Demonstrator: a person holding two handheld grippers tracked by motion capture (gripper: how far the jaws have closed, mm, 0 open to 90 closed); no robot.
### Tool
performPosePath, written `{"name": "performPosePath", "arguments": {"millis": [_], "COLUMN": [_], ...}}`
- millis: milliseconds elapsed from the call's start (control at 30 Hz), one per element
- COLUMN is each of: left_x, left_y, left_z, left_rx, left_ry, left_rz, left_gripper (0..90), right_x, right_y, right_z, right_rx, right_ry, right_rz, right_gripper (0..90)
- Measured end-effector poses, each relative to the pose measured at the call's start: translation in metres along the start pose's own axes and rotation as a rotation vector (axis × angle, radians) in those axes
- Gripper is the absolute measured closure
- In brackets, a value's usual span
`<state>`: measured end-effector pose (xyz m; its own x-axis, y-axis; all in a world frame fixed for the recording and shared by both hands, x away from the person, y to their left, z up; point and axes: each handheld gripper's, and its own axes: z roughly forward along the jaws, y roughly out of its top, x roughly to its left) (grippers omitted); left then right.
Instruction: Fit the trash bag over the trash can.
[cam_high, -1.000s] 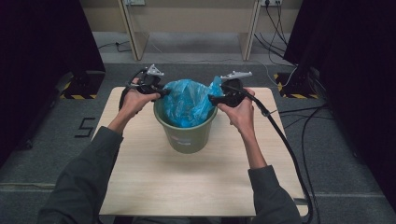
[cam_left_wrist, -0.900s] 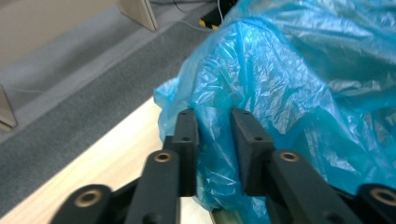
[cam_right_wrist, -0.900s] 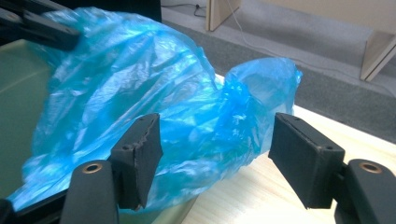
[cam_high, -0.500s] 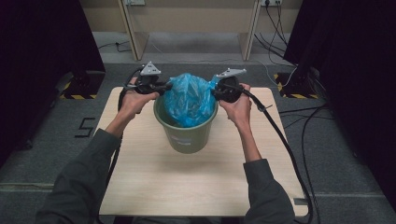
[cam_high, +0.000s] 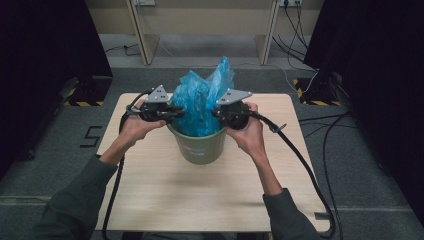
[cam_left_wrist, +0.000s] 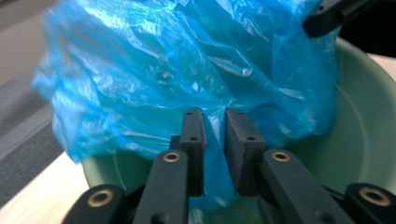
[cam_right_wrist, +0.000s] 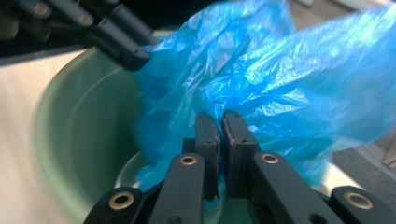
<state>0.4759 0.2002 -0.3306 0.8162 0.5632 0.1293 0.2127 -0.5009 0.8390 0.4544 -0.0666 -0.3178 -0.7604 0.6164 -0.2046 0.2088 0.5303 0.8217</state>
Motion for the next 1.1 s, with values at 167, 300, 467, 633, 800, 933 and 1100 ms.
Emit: {"name": "performPosePath", "arguments": {"millis": [167,300,467,633,800,933,1100], "left_x": [0.008,0.018,0.029,0.024,0.008,0.001,-0.008], "left_y": [0.009,0.024,0.032,0.028,0.019,0.014,0.004], "left_z": [-0.005,0.005,0.032,0.039,0.025,0.016,0.009], "left_rx": [-0.044,-0.058,-0.021,-0.007,0.001,-0.004,0.004], "left_ry": [0.032,0.062,0.069,0.084,0.070,0.057,0.035], "left_rz": [-0.086,-0.147,-0.204,-0.089,0.009,0.035,0.071], "left_gripper": [47.7,34.8,33.9,80.7,87.6,87.0,86.2], "right_x": [0.001,0.001,0.003,-0.005,-0.030,-0.049,-0.056], "right_y": [-0.013,-0.015,-0.014,-0.009,0.006,0.025,0.045], "right_z": [0.009,0.011,0.010,0.003,-0.009,-0.003,0.027], "right_rx": [0.060,0.059,0.058,0.055,0.010,-0.009,0.010], "right_ry": [0.013,0.041,0.051,0.030,-0.052,-0.052,-0.056], "right_rz": [0.003,0.015,0.018,0.074,0.185,0.275,0.305], "right_gripper": [86.2,84.6,80.2,56.5,39.1,32.0,41.9]}}
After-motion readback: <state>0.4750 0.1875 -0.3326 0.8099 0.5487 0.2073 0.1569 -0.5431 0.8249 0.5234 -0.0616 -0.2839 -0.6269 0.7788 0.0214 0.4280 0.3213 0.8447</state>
